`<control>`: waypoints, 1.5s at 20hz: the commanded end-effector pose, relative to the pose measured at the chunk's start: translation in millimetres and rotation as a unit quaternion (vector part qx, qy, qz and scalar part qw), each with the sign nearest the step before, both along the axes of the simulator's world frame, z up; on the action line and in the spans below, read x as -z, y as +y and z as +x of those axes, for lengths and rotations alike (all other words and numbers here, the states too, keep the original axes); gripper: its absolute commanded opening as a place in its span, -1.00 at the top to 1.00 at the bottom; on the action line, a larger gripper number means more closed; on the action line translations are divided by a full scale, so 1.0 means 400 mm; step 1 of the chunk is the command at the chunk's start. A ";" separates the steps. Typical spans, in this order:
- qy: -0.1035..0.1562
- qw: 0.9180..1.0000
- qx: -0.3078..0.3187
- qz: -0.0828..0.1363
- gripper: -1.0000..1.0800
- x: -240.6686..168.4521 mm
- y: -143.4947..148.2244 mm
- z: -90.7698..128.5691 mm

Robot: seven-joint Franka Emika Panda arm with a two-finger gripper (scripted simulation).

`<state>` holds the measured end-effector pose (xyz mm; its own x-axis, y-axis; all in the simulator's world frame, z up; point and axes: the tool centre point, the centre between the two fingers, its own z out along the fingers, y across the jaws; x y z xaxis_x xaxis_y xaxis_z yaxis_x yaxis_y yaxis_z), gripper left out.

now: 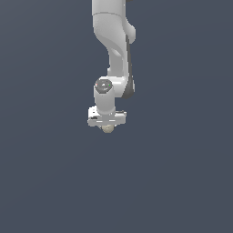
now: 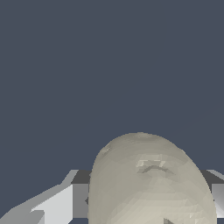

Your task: Pick up the object and move it to a goal position.

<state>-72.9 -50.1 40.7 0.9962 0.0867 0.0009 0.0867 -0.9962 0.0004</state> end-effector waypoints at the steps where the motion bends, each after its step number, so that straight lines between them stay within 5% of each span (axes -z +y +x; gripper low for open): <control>1: 0.000 1.000 0.000 0.000 1.00 0.000 0.000 0.000; 14: 0.000 1.000 0.000 0.000 1.00 -0.100 0.042 0.052; 30: 0.000 1.000 0.000 0.000 1.00 -0.427 0.176 0.228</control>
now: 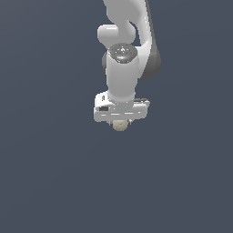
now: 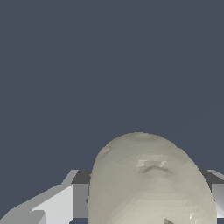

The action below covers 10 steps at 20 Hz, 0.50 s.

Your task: Pick up the object and move it to a goal position.

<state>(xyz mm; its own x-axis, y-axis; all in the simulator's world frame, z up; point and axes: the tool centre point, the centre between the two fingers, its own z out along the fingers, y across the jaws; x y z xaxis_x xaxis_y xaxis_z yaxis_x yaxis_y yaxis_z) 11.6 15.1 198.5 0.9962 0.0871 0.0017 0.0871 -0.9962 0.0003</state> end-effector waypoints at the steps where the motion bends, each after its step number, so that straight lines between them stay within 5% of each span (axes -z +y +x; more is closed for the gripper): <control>1: 0.000 1.000 0.000 0.000 1.00 -0.052 0.021 0.028; 10: 0.001 1.000 0.000 0.000 1.00 -0.201 0.083 0.115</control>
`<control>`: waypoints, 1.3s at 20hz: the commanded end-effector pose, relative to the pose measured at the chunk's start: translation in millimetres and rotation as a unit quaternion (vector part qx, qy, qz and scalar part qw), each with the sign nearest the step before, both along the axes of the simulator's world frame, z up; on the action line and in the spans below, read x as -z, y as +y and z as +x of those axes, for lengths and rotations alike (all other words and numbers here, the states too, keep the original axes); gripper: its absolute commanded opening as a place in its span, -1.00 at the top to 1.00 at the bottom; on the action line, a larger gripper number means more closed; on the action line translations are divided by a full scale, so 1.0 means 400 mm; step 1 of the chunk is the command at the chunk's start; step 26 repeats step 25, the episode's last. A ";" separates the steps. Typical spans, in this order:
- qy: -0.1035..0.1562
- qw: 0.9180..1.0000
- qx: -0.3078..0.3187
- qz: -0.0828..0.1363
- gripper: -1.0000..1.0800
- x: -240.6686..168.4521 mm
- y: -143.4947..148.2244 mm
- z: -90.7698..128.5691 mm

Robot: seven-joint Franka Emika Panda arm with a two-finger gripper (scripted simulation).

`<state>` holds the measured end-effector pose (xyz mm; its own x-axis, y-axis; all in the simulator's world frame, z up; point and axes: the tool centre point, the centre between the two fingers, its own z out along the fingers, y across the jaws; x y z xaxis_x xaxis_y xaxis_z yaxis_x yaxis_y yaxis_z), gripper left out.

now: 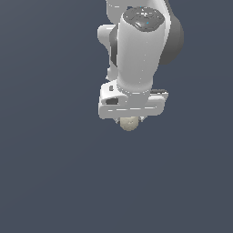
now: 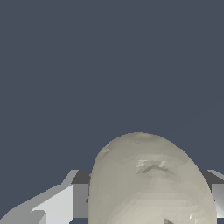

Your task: Pick up the object and move it to a goal position.

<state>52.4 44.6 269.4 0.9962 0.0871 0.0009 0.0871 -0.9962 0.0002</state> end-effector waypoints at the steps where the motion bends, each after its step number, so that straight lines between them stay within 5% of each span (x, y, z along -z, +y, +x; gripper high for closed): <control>1: 0.000 1.000 0.000 0.000 1.00 -0.037 0.015 0.021; 13: 0.000 1.000 0.000 0.000 1.00 -0.157 0.064 0.097; 26: 0.000 1.000 0.000 0.000 1.00 -0.186 0.076 0.119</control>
